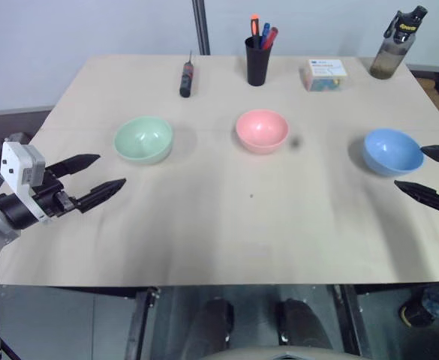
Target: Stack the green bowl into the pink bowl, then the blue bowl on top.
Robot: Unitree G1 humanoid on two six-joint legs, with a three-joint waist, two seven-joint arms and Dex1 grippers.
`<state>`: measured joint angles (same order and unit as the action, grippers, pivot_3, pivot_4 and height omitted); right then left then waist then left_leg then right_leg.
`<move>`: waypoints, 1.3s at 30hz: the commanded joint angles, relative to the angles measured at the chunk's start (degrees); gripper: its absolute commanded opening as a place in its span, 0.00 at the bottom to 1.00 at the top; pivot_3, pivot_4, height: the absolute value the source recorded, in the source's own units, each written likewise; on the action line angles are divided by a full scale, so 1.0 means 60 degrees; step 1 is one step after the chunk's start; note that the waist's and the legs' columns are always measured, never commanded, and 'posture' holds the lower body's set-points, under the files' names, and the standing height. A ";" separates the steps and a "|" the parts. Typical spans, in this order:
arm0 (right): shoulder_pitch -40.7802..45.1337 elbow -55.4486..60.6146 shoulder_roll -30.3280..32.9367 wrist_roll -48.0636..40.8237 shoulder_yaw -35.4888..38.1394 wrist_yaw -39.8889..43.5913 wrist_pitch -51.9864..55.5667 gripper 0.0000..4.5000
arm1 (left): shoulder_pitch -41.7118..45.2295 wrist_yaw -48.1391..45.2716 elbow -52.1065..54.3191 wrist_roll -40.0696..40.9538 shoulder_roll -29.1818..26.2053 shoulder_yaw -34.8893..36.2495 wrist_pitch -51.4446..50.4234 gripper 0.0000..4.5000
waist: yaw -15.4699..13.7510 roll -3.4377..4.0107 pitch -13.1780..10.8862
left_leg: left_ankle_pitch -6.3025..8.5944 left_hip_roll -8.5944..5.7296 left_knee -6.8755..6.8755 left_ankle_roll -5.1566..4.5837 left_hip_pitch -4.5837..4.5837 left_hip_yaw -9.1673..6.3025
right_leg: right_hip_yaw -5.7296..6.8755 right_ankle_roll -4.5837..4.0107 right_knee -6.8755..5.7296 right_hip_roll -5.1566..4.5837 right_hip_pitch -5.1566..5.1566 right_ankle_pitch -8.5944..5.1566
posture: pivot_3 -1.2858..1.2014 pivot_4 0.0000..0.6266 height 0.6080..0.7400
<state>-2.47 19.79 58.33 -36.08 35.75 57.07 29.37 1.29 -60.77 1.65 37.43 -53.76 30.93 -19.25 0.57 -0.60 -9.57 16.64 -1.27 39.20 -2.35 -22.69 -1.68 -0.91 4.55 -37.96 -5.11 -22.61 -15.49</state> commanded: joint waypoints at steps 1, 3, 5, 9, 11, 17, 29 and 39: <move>0.0106 0.0125 0.0179 -0.0018 0.0203 0.0044 0.0002 0.98 | 0.0227 -0.0071 0.0215 0.0143 -0.0156 0.0115 -0.0135 1.00 | 0.0002 0.0000 0.0000 | 0.0000 0.0000 0.0000 0.0000 0.0000 0.0000 | 0.0000 0.0000 0.0000 -0.0002 0.0000 0.0000 | 0.52 0.24 1.00; 0.0314 0.0175 0.0040 0.0063 -0.0133 -0.0151 -0.0060 0.98 | 0.0453 -0.0088 0.0454 0.0251 -0.0022 -0.0098 -0.0258 1.00 | 0.0004 0.0000 0.0000 | 0.0000 0.0001 0.0000 0.0000 -0.0001 -0.0005 | 0.0001 0.0000 0.0000 -0.0004 0.0000 0.0000 | 0.52 0.24 1.00; 0.0496 0.0309 -0.0070 0.0108 -0.0444 -0.0483 0.0104 0.98 | 0.0559 -0.0085 0.0634 0.0251 0.0104 -0.0227 -0.0269 1.00 | 0.0006 0.0000 0.0000 | 0.0000 0.0001 0.0000 0.0001 0.0000 -0.0005 | 0.0002 0.0000 -0.0002 -0.0004 0.0000 0.0000 | 0.52 0.24 1.00; 0.1205 0.0398 -0.0208 0.0248 -0.1513 -0.1008 0.0374 0.98 | 0.0799 0.0114 0.1070 0.0281 0.0435 -0.0550 -0.0300 1.00 | 0.0035 0.0001 0.0000 | -0.0003 0.0001 -0.0001 0.0007 -0.0005 -0.0002 | -0.0004 -0.0001 0.0000 -0.0009 -0.0009 0.0000 | 0.52 0.24 1.00; 0.2140 0.0347 -0.0394 0.0842 -0.2883 -0.1354 0.0319 0.98 | 0.1014 0.0364 0.1491 0.0391 0.0772 -0.0855 -0.0350 1.00 | 0.0043 0.0001 0.0000 | -0.0008 0.0003 0.0000 0.0016 -0.0006 -0.0002 | -0.0003 -0.0001 -0.0001 -0.0009 -0.0010 0.0000 | 0.52 0.24 1.00; 0.5538 -0.1858 -0.2607 0.2892 -0.6516 -0.1982 -0.0329 0.98 | 0.1264 0.0798 0.2349 0.0370 0.1545 -0.1599 -0.0312 1.00 | 0.0104 -0.0001 0.0000 | -0.0016 0.0006 0.0002 0.0029 0.0000 0.0005 | -0.0007 -0.0005 -0.0004 -0.0005 -0.0012 0.0004 | 0.52 0.24 1.00; 1.0689 -1.1068 -0.7118 0.7105 -0.9930 -0.2808 -0.5401 0.98 | 0.0177 0.1735 0.3844 0.0347 0.2222 -0.1539 -0.0329 1.00 | 0.0293 -0.0001 -0.0002 | -0.0032 -0.0021 -0.0014 0.0055 -0.0071 0.0006 | -0.0003 -0.0005 -0.0003 0.0022 -0.0096 0.0004 | 0.52 0.24 1.00; 1.1875 -1.3987 -0.7729 0.8032 -0.9712 -0.2861 -0.7135 0.31 | -0.0631 0.2224 0.4561 0.0467 0.2418 -0.1238 -0.0281 1.00 | 0.0339 0.0004 -0.0004 | -0.0041 -0.0018 -0.0022 0.0071 -0.0052 -0.0003 | 0.0000 -0.0007 -0.0009 0.0030 -0.0093 0.0003 | 0.52 0.24 1.00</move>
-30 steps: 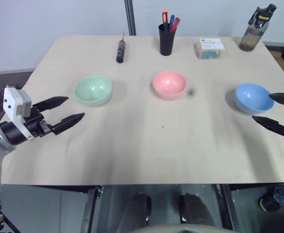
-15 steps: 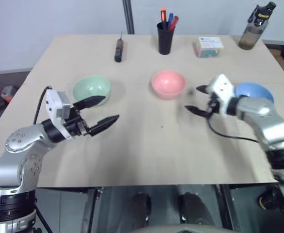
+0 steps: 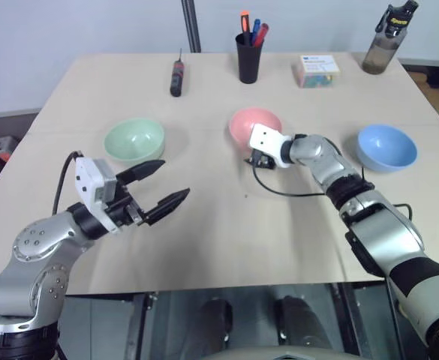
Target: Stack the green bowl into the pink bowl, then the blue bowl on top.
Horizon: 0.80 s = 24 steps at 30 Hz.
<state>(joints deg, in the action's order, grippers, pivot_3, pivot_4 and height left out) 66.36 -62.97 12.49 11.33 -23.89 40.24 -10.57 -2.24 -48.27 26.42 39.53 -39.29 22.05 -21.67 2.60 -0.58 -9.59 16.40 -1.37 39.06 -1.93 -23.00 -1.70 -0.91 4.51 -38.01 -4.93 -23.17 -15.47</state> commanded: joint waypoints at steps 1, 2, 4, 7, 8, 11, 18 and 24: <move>0.0452 -0.0263 -0.0103 0.0169 0.0270 -0.0082 -0.0568 0.22 | -0.0048 0.0186 0.0455 0.0123 0.0025 0.0235 0.0125 1.00 | 0.0003 0.0001 0.0000 | -0.0003 0.0000 -0.0002 0.0005 0.0001 0.0000 | -0.0001 0.0000 -0.0003 0.0001 0.0000 0.0000 | 0.52 0.24 1.00; 0.0493 -0.0299 -0.0114 0.0189 0.0322 -0.0109 -0.0643 0.11 | -0.0048 0.0223 0.0470 0.0124 0.0040 0.0223 0.0128 1.00 | 0.0002 0.0001 0.0000 | -0.0004 0.0001 -0.0002 0.0006 0.0003 0.0000 | -0.0002 0.0000 -0.0006 0.0003 0.0000 0.0000 | 0.52 0.24 1.00; 0.0536 -0.0226 -0.0126 0.0138 0.0461 -0.0048 -0.0717 0.01 | -0.0056 0.0264 0.0482 0.0124 0.0054 0.0203 0.0143 1.00 | -0.0001 0.0001 0.0000 | -0.0004 0.0001 -0.0001 0.0007 0.0004 0.0000 | -0.0003 0.0000 -0.0009 0.0002 0.0000 0.0000 | 0.52 0.24 1.00; 0.0434 0.0225 -0.0075 -0.0065 0.0683 0.0466 -0.0733 0.01 | -0.0060 0.0299 0.0496 0.0119 0.0063 0.0159 0.0148 1.00 | -0.0002 0.0002 -0.0001 | -0.0004 0.0000 -0.0002 0.0007 0.0004 0.0001 | -0.0004 0.0000 -0.0009 0.0002 0.0000 0.0000 | 0.52 0.24 1.00; 0.0380 0.0413 -0.0063 -0.0141 0.0776 0.0653 -0.0709 0.01 | -0.0061 0.0298 0.0493 0.0121 0.0062 0.0157 0.0148 1.00 | -0.0001 0.0005 -0.0003 | -0.0004 0.0000 -0.0002 0.0007 0.0004 0.0001 | -0.0004 0.0000 -0.0009 0.0002 0.0000 0.0000 | 0.52 0.24 1.00; -0.1150 0.3966 0.0665 -0.1151 0.0744 0.2951 0.0777 0.01 | 0.0018 0.0241 0.0273 0.0017 0.0046 0.0085 0.0219 1.00 | -0.0028 0.0005 -0.0003 | -0.0004 0.0003 -0.0004 0.0007 0.0001 0.0001 | -0.0006 0.0000 -0.0009 0.0002 0.0000 0.0000 | 0.52 0.24 1.00; -0.4787 1.1320 0.2181 -0.2112 0.0125 0.4390 0.5004 0.01 | 0.0551 0.0503 -0.0222 -0.0896 0.0078 -0.0557 0.0499 1.00 | -0.0152 0.0011 0.0000 | 0.0001 -0.0008 0.0007 -0.0002 -0.0037 -0.0025 | 0.0013 0.0000 -0.0002 -0.0014 -0.0008 0.0000 | 0.52 0.24 1.00; -0.5361 1.1874 0.2118 -0.1587 -0.0250 0.3585 0.5846 0.19 | 0.0958 0.0496 -0.0479 -0.1158 0.0120 -0.0870 0.0521 1.00 | -0.0080 0.0009 0.0002 | -0.0005 0.0005 0.0003 0.0008 0.0035 -0.0018 | 0.0005 -0.0001 -0.0019 0.0002 0.0039 0.0000 | 0.52 0.24 1.00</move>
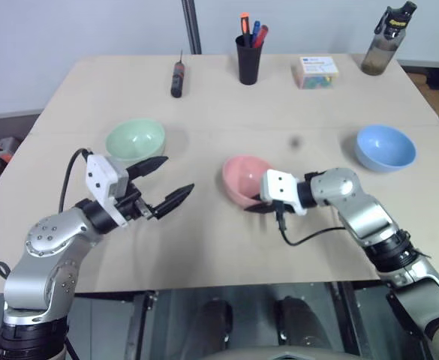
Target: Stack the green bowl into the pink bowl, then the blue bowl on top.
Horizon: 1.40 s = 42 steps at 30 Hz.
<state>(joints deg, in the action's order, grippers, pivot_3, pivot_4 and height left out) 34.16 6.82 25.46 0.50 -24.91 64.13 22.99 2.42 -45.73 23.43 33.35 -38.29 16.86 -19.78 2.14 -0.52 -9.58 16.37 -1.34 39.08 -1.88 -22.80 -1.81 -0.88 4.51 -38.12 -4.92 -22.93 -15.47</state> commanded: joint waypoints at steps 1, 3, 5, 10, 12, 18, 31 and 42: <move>0.0025 0.0271 -0.0028 0.0183 -0.0056 -0.0412 0.0319 0.27 | 0.0237 0.0062 0.0003 -0.0145 -0.0067 -0.0033 0.0162 1.00 | -0.0011 -0.0001 0.0000 | 0.0000 -0.0002 0.0002 0.0000 0.0003 0.0000 | 0.0001 0.0000 0.0001 -0.0001 0.0000 0.0000 | 0.52 0.24 1.00; 0.0059 0.0324 0.0062 0.0153 -0.0056 -0.0386 0.0365 0.43 | 0.0340 -0.0043 -0.0052 -0.0228 -0.0129 -0.0086 0.0213 1.00 | -0.0027 -0.0001 0.0000 | 0.0000 -0.0007 0.0002 0.0000 -0.0003 -0.0001 | 0.0001 0.0000 0.0003 -0.0006 -0.0006 0.0000 | 0.52 0.24 1.00; 0.0077 0.0352 0.0144 0.0139 -0.0010 -0.0427 0.0407 0.65 | 0.0450 0.0109 -0.0109 -0.0401 -0.0177 -0.0084 0.0173 1.00 | -0.0044 -0.0001 0.0001 | 0.0000 -0.0009 0.0001 0.0000 -0.0015 -0.0003 | 0.0004 0.0000 0.0011 -0.0008 -0.0012 0.0000 | 0.52 0.24 1.00; 0.0034 0.0870 0.0196 -0.0527 0.0980 -0.0772 0.0804 0.99 | 0.0712 0.1159 -0.0083 -0.1515 -0.0447 -0.0112 -0.0076 1.00 | -0.0044 -0.0001 0.0000 | 0.0000 -0.0008 -0.0001 0.0000 -0.0018 -0.0004 | 0.0004 0.0000 0.0013 -0.0007 -0.0014 0.0000 | 0.52 0.24 1.00; 0.0033 0.1300 0.0160 -0.1184 0.1612 -0.0835 0.1224 0.99 | 0.0938 0.1695 -0.0043 -0.1867 -0.0610 -0.0094 -0.0545 1.00 | -0.0062 -0.0003 -0.0001 | 0.0000 -0.0008 -0.0001 0.0000 -0.0026 -0.0005 | 0.0004 0.0000 0.0008 -0.0005 -0.0015 0.0000 | 0.52 0.24 1.00; 0.0061 0.2513 0.0134 -0.2624 0.3244 -0.1433 0.1538 0.99 | 0.2674 0.2150 -0.1494 -0.5215 -0.2865 -0.2245 -0.1517 1.00 | -0.0153 -0.0008 -0.0005 | 0.0000 -0.0019 -0.0004 -0.0002 -0.0024 -0.0010 | 0.0011 0.0001 0.0009 0.0003 -0.0014 0.0000 | 0.52 0.24 1.00; -0.0054 0.2743 0.0015 -0.2662 0.3255 -0.2783 0.1035 1.00 | 0.5134 0.1455 -0.4737 -0.7531 -0.2548 -0.4650 -0.0452 0.53 | -0.0214 -0.0013 -0.0003 | -0.0001 -0.0043 0.0000 -0.0004 -0.0071 -0.0001 | 0.0009 0.0002 0.0007 0.0011 -0.0051 -0.0001 | 0.52 0.24 1.00; -0.0457 0.2920 0.0503 -0.2806 0.3426 -0.2974 0.0976 1.00 | 0.5409 0.0110 -0.4169 -0.6445 -0.2014 -0.4023 -0.0280 0.02 | -0.0198 -0.0014 -0.0004 | -0.0004 -0.0049 0.0050 -0.0002 -0.0158 -0.0009 | 0.0014 0.0003 -0.0061 0.0006 -0.0142 -0.0001 | 0.52 0.24 1.00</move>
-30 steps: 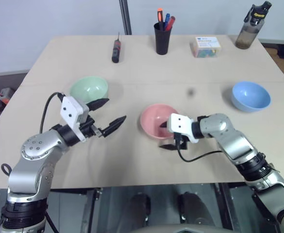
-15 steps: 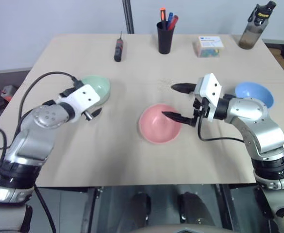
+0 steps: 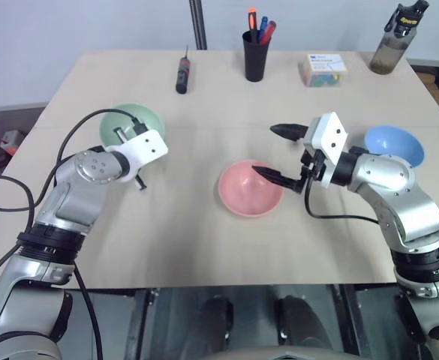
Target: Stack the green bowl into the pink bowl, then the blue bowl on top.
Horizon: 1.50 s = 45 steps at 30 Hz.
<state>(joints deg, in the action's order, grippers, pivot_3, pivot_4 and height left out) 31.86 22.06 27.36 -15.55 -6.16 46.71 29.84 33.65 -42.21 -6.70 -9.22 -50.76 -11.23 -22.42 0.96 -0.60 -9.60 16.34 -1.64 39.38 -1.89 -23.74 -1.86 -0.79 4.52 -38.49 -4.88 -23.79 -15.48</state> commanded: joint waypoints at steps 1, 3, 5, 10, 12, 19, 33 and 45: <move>-0.0124 0.0373 0.0261 -0.0151 0.0338 -0.0071 -0.0210 1.00 | 0.0193 -0.0723 0.1157 0.0931 0.0123 0.0741 0.0243 0.02 | -0.0015 -0.0001 -0.0001 | 0.0000 0.0003 0.0003 0.0000 -0.0002 -0.0002 | 0.0001 0.0000 0.0000 0.0000 0.0000 0.0000 | 0.52 0.24 1.00; -0.0321 0.0415 0.0481 -0.0226 0.0515 -0.0047 -0.0211 1.00 | 0.0245 -0.1537 0.2382 0.2088 0.0367 0.1009 0.0262 0.02 | -0.0039 -0.0005 -0.0003 | 0.0000 0.0014 0.0007 -0.0001 -0.0006 -0.0006 | 0.0003 0.0000 0.0002 -0.0005 0.0001 0.0000 | 0.52 0.24 1.00; -0.0562 0.0496 0.0689 -0.0413 0.0740 -0.0007 -0.0170 1.00 | 0.0255 -0.2345 0.3492 0.3207 0.0525 0.1186 0.0144 0.02 | -0.0042 -0.0008 -0.0004 | 0.0002 0.0016 0.0012 -0.0003 -0.0016 -0.0015 | 0.0010 0.0000 0.0003 -0.0014 0.0003 0.0000 | 0.52 0.24 1.00; -0.1019 0.0535 0.1185 -0.0593 0.1126 -0.0025 -0.0076 1.00 | 0.0355 -0.3248 0.4252 0.3992 0.0661 0.0908 0.0550 0.02 | 0.0028 -0.0004 -0.0002 | 0.0000 0.0032 0.0011 -0.0001 0.0005 0.0005 | -0.0010 0.0000 0.0003 0.0000 0.0008 0.0000 | 0.52 0.24 1.00; -0.1333 0.0636 0.1381 -0.0681 0.1384 -0.0079 -0.0050 1.00 | 0.0510 -0.3490 0.4097 0.4119 0.0891 0.0697 0.0726 0.02 | 0.0021 -0.0004 -0.0002 | -0.0001 0.0036 0.0012 0.0001 0.0014 0.0014 | -0.0017 -0.0001 -0.0009 0.0009 0.0009 0.0000 | 0.52 0.24 1.00; -0.2280 0.1150 0.1952 -0.0820 0.2145 -0.0418 0.0182 1.00 | 0.1043 -0.4251 0.2763 0.3735 0.1753 -0.0221 0.1970 0.38 | -0.0031 -0.0006 -0.0001 | 0.0000 0.0025 0.0032 -0.0006 0.0010 0.0010 | -0.0012 0.0000 -0.0006 0.0003 0.0025 0.0000 | 0.52 0.24 1.00; -0.3714 0.0988 0.2875 0.0199 0.2933 -0.1713 0.0595 1.00 | 0.1539 -0.3983 0.2221 0.5238 0.2427 0.1253 0.0952 0.98 | 0.0018 -0.0006 0.0001 | 0.0000 0.0033 0.0042 -0.0006 0.0011 0.0004 | -0.0010 0.0001 -0.0014 0.0012 0.0029 -0.0001 | 0.52 0.24 1.00; -0.0428 -0.5310 0.2562 0.2467 0.1114 -0.2515 -0.1165 1.00 | -0.0638 -0.3105 0.3425 0.6767 0.2183 0.3105 0.0163 0.99 | 0.0012 -0.0003 0.0001 | -0.0001 0.0035 0.0069 -0.0004 0.0017 0.0014 | -0.0022 0.0001 -0.0038 0.0003 0.0028 -0.0001 | 0.52 0.24 1.00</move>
<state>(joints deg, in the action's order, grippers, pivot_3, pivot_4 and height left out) 27.18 -6.71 42.52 -2.18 0.45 32.09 25.30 30.47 -62.59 10.74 31.68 -37.15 5.23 -23.13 1.03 -0.62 -9.60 16.34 -1.43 39.80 -1.92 -23.66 -1.80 -0.90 4.53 -38.71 -4.86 -23.61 -15.48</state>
